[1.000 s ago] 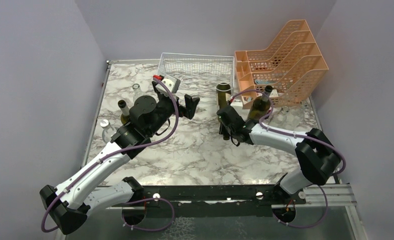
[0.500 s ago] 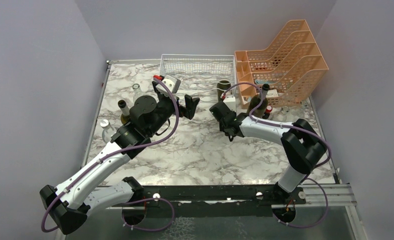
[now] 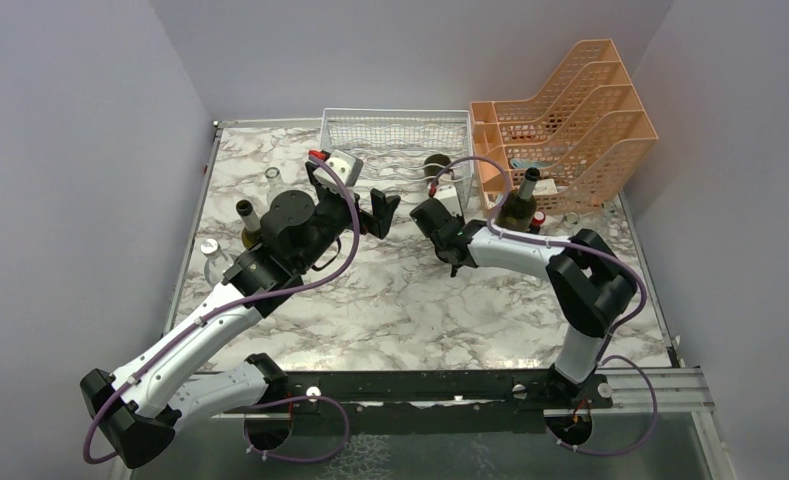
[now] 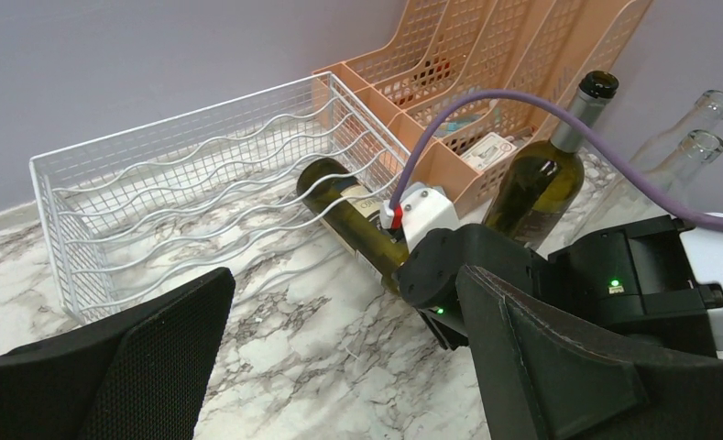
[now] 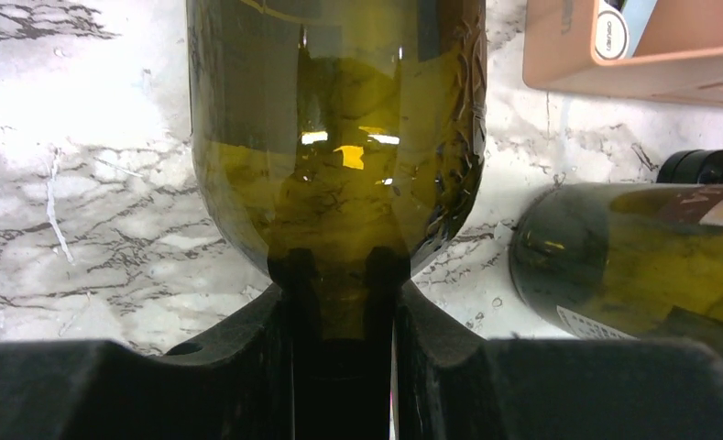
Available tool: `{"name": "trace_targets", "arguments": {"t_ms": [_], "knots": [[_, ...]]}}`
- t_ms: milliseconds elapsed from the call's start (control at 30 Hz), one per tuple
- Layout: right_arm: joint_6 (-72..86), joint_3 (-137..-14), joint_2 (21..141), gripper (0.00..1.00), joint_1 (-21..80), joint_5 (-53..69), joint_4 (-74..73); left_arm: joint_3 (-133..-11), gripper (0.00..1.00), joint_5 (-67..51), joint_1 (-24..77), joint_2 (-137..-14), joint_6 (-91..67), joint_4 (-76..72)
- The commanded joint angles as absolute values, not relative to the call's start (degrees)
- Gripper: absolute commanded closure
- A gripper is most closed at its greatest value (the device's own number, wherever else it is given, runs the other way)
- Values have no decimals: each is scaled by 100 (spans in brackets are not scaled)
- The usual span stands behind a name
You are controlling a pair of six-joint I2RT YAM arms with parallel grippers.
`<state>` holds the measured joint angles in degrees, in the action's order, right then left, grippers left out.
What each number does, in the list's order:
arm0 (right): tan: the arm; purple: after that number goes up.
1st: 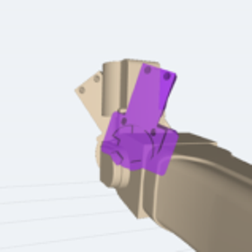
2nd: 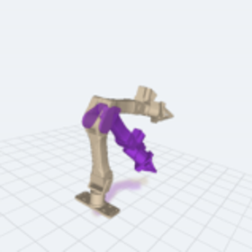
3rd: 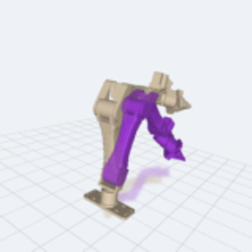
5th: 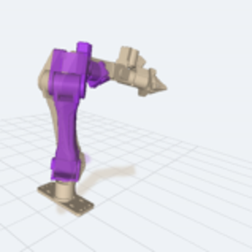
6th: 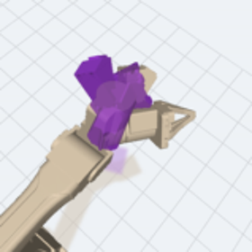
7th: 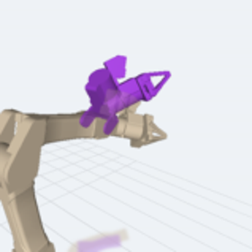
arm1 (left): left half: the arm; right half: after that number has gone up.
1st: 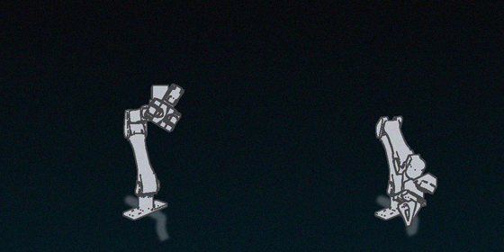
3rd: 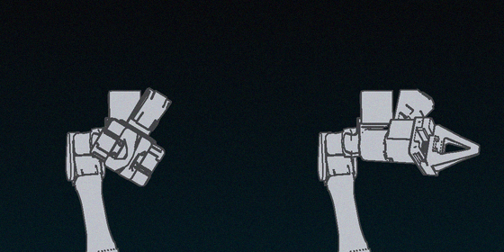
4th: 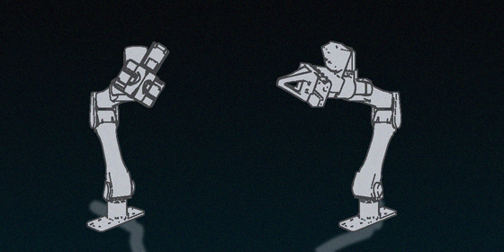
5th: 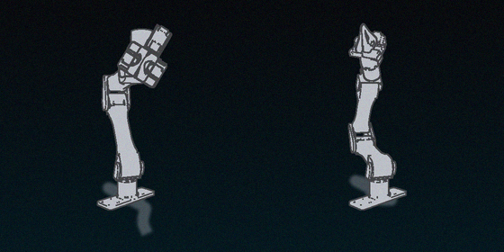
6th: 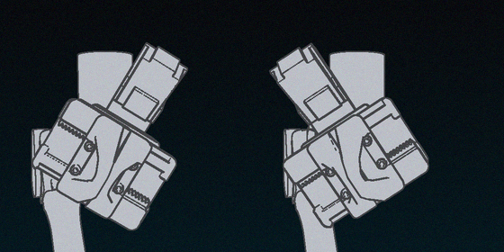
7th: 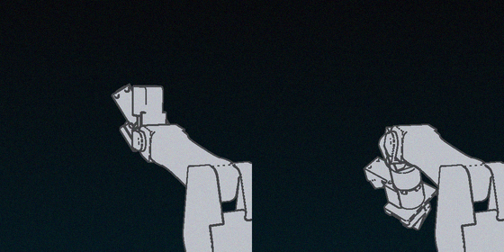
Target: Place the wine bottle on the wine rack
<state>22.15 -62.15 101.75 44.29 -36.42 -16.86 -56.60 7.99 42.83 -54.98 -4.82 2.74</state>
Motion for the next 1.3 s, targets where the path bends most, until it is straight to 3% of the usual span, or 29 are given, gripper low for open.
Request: {"name": "trace_targets", "arguments": {"t_ms": [0,333,767,1267], "knots": [[2049,-6714,10277,93,4431,-4306,-1169,-5923,1,836,4289,-5483,-417,259],[2535,-7376,10885,94,4257,-4596,-1634,-5957,1,809,4284,-5492,-448,312],[2006,-7693,11272,91,3860,-4409,-1428,-5986,1,809,4288,-5529,-448,359],[1674,-8129,11623,59,3644,-3973,-1325,-6055,1,791,4285,-5594,-430,420]]}}
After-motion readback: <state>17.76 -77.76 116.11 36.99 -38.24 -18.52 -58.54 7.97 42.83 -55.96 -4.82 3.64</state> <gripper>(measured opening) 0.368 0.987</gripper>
